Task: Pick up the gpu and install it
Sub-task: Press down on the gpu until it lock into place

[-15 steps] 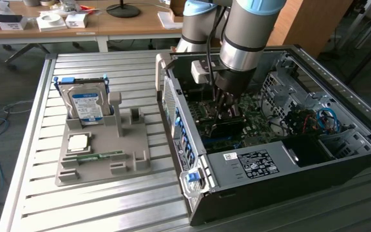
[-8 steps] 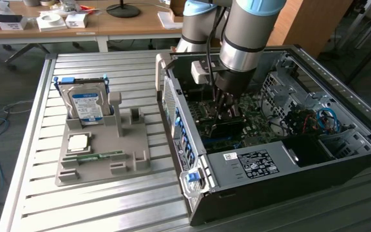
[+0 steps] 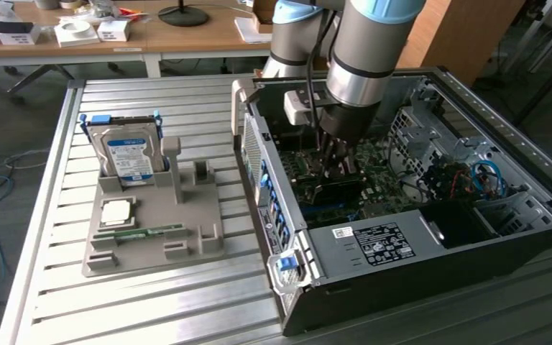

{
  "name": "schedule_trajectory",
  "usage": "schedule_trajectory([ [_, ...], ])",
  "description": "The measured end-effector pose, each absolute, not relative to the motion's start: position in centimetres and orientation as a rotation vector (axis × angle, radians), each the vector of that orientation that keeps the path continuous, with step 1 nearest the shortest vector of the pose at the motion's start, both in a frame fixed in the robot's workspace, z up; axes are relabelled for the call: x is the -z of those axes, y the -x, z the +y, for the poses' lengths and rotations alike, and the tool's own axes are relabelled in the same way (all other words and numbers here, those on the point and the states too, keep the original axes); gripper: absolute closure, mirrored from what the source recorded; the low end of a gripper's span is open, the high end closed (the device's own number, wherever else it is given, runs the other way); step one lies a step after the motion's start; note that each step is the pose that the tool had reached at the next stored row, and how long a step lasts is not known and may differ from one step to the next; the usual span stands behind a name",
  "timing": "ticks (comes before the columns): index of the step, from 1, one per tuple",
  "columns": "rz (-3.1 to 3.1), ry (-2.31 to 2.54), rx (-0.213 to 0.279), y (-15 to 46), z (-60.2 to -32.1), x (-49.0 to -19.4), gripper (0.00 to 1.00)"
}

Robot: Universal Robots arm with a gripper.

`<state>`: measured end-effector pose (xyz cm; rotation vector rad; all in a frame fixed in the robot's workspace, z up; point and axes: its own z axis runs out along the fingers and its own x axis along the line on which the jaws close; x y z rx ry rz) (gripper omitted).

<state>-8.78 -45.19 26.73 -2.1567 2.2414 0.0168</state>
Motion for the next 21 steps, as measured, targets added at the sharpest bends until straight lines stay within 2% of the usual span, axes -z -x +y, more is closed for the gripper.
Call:
schedule_trajectory([
  [21, 2.241, 2.157, -0.017, 8.87, -45.25, -26.59, 0.89],
])
